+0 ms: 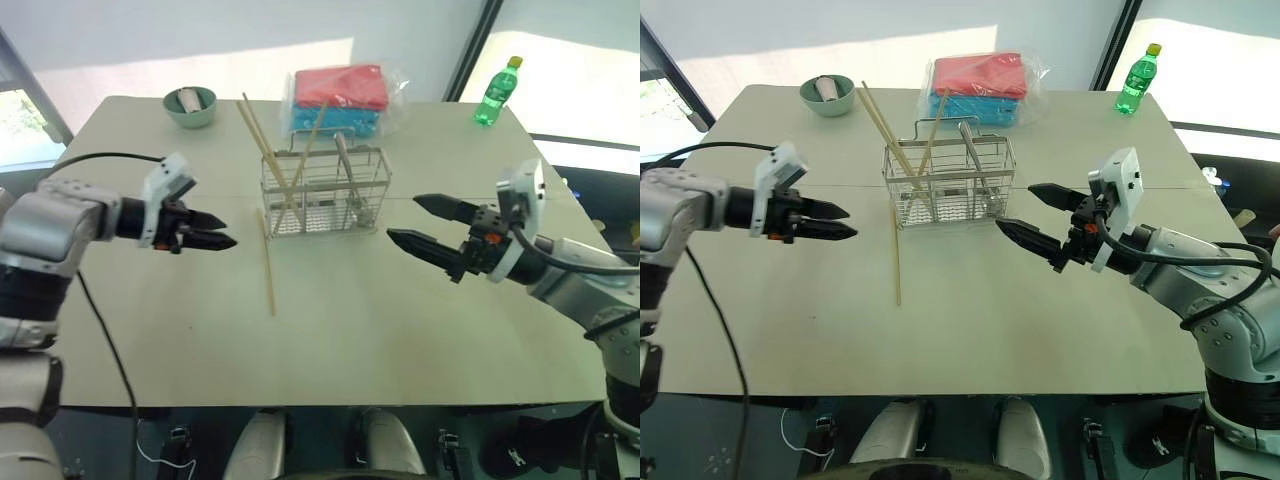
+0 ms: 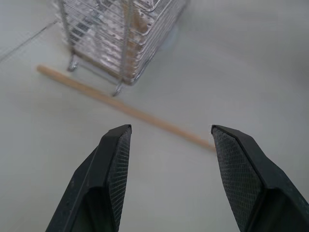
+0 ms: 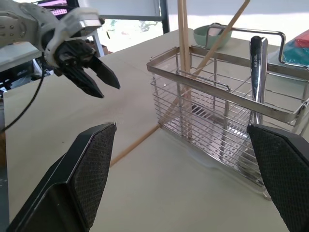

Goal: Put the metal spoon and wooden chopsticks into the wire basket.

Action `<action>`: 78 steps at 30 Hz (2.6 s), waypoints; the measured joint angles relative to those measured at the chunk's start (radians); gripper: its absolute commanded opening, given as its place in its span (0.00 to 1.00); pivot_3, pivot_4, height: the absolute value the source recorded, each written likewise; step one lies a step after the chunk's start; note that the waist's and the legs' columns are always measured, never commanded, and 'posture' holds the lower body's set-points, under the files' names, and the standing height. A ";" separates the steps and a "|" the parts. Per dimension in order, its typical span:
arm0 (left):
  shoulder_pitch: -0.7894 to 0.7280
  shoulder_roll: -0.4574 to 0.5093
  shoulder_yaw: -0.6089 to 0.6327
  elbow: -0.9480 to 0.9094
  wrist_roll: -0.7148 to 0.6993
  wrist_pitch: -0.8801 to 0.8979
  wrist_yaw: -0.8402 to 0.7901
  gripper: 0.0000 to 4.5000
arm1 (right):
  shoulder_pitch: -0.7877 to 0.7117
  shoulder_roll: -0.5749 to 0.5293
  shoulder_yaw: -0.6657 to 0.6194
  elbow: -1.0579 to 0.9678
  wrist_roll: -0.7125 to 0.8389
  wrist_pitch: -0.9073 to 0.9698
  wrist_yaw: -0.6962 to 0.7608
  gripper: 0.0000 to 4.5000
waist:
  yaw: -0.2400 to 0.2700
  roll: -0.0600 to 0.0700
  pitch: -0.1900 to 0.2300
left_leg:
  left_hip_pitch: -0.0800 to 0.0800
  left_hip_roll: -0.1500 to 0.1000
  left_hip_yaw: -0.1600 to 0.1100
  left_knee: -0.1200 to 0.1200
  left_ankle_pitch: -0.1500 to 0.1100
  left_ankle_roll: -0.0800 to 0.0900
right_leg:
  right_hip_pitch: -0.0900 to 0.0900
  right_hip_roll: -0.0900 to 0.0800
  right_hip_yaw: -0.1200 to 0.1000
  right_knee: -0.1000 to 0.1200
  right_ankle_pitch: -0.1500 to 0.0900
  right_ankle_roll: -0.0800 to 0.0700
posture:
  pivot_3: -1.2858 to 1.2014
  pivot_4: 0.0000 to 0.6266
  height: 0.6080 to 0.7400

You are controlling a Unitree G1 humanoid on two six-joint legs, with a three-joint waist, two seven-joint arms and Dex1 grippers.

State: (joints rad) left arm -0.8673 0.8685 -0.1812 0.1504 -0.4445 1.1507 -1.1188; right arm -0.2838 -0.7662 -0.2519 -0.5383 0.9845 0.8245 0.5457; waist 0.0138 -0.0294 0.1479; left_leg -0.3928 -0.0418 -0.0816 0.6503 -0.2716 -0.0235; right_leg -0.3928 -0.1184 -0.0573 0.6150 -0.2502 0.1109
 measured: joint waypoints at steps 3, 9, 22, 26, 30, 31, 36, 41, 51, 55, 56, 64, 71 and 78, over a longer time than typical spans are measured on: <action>-0.149 -0.132 0.000 0.088 0.020 0.332 0.177 0.61 | 0.006 0.001 0.000 -0.011 0.002 0.001 -0.007 1.00 | -0.004 0.000 0.000 | 0.003 0.000 0.000 0.000 0.000 0.000 | 0.002 0.001 0.000 0.002 -0.001 0.002 | 0.52 0.24 0.45; -0.217 -0.194 -0.064 0.299 -0.059 0.456 0.456 0.61 | 0.006 0.002 -0.002 -0.010 0.002 0.001 -0.013 1.00 | -0.032 0.000 0.000 | 0.003 0.001 0.001 -0.002 0.000 0.001 | -0.005 0.001 0.001 0.014 -0.002 0.001 | 0.52 0.24 0.45; -0.311 -0.278 -0.115 0.440 -0.416 0.456 0.890 0.61 | 0.076 -0.030 0.002 -0.064 -0.011 -0.013 0.065 1.00 | -0.001 -0.001 0.000 | 0.001 -0.002 0.001 -0.001 -0.001 0.000 | -0.003 -0.002 0.002 0.006 -0.001 0.001 | 0.52 0.24 0.45; -0.311 -0.305 -0.105 0.481 -0.455 0.456 1.003 0.61 | 0.093 -0.077 -0.009 -0.076 -0.012 -0.022 0.120 1.00 | -0.001 -0.001 0.000 | 0.002 -0.002 0.001 -0.001 -0.001 0.000 | -0.003 -0.002 0.002 0.005 -0.001 0.001 | 0.52 0.24 0.45; -0.305 -0.346 -0.074 0.528 -0.479 0.456 1.105 0.61 | 0.139 -0.096 -0.013 -0.104 -0.016 -0.034 0.176 1.00 | 0.002 -0.001 0.000 | 0.002 -0.002 0.000 -0.001 -0.001 0.000 | -0.002 -0.002 0.002 0.005 -0.001 0.001 | 0.52 0.24 0.45; -0.305 -0.357 -0.067 0.541 -0.483 0.456 1.125 0.61 | 0.147 -0.099 -0.014 -0.111 -0.019 -0.036 0.183 1.00 | 0.001 -0.001 0.000 | 0.002 -0.002 0.000 -0.001 -0.001 0.000 | -0.002 -0.002 0.002 0.005 -0.001 0.001 | 0.52 0.24 0.45; -0.317 -0.408 -0.005 0.588 -0.462 0.456 1.219 0.61 | 0.163 -0.071 -0.014 -0.133 -0.030 -0.059 0.158 1.00 | 0.005 -0.002 -0.001 | 0.003 -0.002 0.000 -0.001 0.000 -0.001 | 0.000 -0.003 0.002 0.004 -0.001 0.001 | 0.52 0.24 0.45; -0.326 -0.439 0.045 0.614 -0.405 0.456 1.253 0.61 | 0.176 -0.046 -0.015 -0.141 -0.030 -0.067 0.104 1.00 | 0.007 -0.001 -0.002 | 0.004 -0.002 0.000 -0.001 0.000 -0.002 | 0.001 -0.003 0.002 0.004 -0.001 0.002 | 0.52 0.24 0.45; -0.325 -0.427 0.046 0.620 -0.337 0.456 1.248 0.06 | 0.175 -0.022 -0.020 -0.142 -0.028 -0.068 0.029 1.00 | 0.002 -0.001 -0.002 | 0.003 -0.003 0.000 -0.001 0.001 -0.003 | 0.000 -0.003 0.002 0.004 -0.001 0.002 | 0.52 0.24 0.45; -0.319 -0.401 0.043 0.620 -0.328 0.456 1.231 0.06 | 0.173 -0.018 -0.020 -0.142 -0.027 -0.068 0.016 1.00 | -0.002 -0.001 -0.002 | 0.003 -0.002 0.001 -0.002 0.001 -0.003 | -0.001 -0.003 0.002 0.004 -0.001 0.002 | 0.52 0.24 0.45; -0.316 -0.393 0.043 0.620 -0.327 0.456 1.227 0.06 | 0.173 -0.017 -0.020 -0.142 -0.027 -0.068 0.013 1.00 | -0.004 0.000 -0.002 | 0.004 -0.002 0.001 -0.002 0.001 -0.003 | -0.001 -0.002 0.002 0.004 -0.001 0.002 | 0.52 0.24 0.45; -0.294 -0.352 0.081 0.615 -0.294 0.456 1.217 0.06 | 0.152 -0.018 -0.020 -0.140 -0.018 -0.067 0.012 1.00 | -0.005 0.000 -0.002 | 0.004 0.000 0.001 -0.002 0.001 -0.003 | -0.001 -0.001 0.002 0.004 -0.001 0.002 | 0.52 0.24 0.45; -0.255 -0.338 0.105 0.550 -0.287 0.456 1.217 0.06 | 0.079 -0.037 -0.010 -0.092 -0.016 -0.057 0.039 1.00 | -0.004 0.000 -0.003 | 0.004 0.000 0.001 -0.002 0.001 -0.003 | -0.001 -0.001 0.002 0.004 -0.001 0.001 | 0.52 0.24 0.45; -0.083 -0.220 0.132 0.292 -0.168 0.302 1.133 0.06 | 0.050 -0.043 0.006 -0.062 -0.019 -0.040 0.075 1.00 | -0.008 0.001 -0.002 | 0.002 0.001 0.001 -0.003 0.002 -0.006 | -0.005 -0.002 0.003 0.004 0.000 -0.001 | 0.52 0.24 0.45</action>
State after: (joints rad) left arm -0.9505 0.6489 -0.0491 0.4419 -0.6128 1.4528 0.0138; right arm -0.2335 -0.8092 -0.2460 -0.6006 0.9660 0.7848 0.6204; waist 0.0062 -0.0287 0.1455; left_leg -0.3912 -0.0403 -0.0803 0.6476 -0.2696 -0.0291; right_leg -0.3979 -0.1204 -0.0541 0.6192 -0.2499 0.1103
